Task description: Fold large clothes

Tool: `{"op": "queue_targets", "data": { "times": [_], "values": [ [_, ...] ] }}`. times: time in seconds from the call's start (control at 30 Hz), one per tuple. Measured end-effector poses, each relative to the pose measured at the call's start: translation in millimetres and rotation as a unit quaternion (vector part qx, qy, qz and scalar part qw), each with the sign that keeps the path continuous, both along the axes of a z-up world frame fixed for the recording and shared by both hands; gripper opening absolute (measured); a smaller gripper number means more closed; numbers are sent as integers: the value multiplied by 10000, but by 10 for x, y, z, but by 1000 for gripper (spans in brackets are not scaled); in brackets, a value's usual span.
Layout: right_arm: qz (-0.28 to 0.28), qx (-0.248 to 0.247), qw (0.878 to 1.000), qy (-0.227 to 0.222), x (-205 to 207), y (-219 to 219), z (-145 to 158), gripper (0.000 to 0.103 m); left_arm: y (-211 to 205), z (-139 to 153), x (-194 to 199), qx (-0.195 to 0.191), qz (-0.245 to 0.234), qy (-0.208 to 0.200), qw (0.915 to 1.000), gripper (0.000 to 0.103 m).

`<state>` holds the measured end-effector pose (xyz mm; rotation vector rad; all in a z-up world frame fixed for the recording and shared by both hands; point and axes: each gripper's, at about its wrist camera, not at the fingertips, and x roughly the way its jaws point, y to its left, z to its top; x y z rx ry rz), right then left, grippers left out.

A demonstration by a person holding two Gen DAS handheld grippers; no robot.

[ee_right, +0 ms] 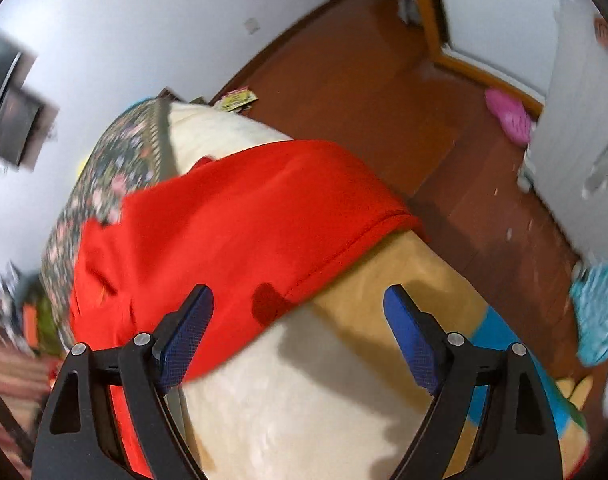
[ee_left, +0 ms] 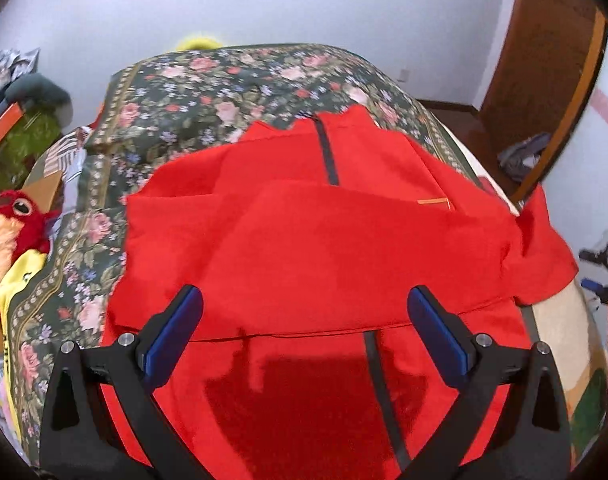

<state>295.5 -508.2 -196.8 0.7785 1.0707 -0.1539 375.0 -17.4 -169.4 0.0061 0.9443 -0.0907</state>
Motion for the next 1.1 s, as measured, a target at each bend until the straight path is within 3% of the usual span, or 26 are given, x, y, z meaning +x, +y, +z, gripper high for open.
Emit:
{"op": "queue_targets", "data": {
  "times": [0.17,0.33,0.43,0.53,0.57,0.6,0.83,0.97,1.1],
  "values": [
    [-515,421,9978,6,94,-152,-224,85,-67,-137,13,112,-57,31,9999,103],
    [-886,158,9959,106,261,-217,-309,68,17,-215,38,320,198,-42,9993,103],
    [-948,-342,9948,156,379,-168,-254,53,106,-227,47,366,317,-36,9988,103],
    [-809,-789,9935,98,451,-76,-113,22,185,-206,6,358,360,-44,9987,103],
    [-752,-938,9927,87,460,-38,-28,10,214,-186,-18,353,370,-68,9987,103],
    [-714,-1038,9920,7,460,-10,45,9,234,-167,-36,358,388,-90,9986,103],
    [54,-1872,9738,-1293,425,536,1152,8,436,72,-226,274,486,-392,9977,103],
    [615,-2109,9538,-2048,378,1014,1821,8,512,216,-370,237,451,-634,9967,103],
    [1210,-2077,9387,-2473,415,1512,2153,8,619,314,-505,182,387,-787,9960,103]
  ]
}}
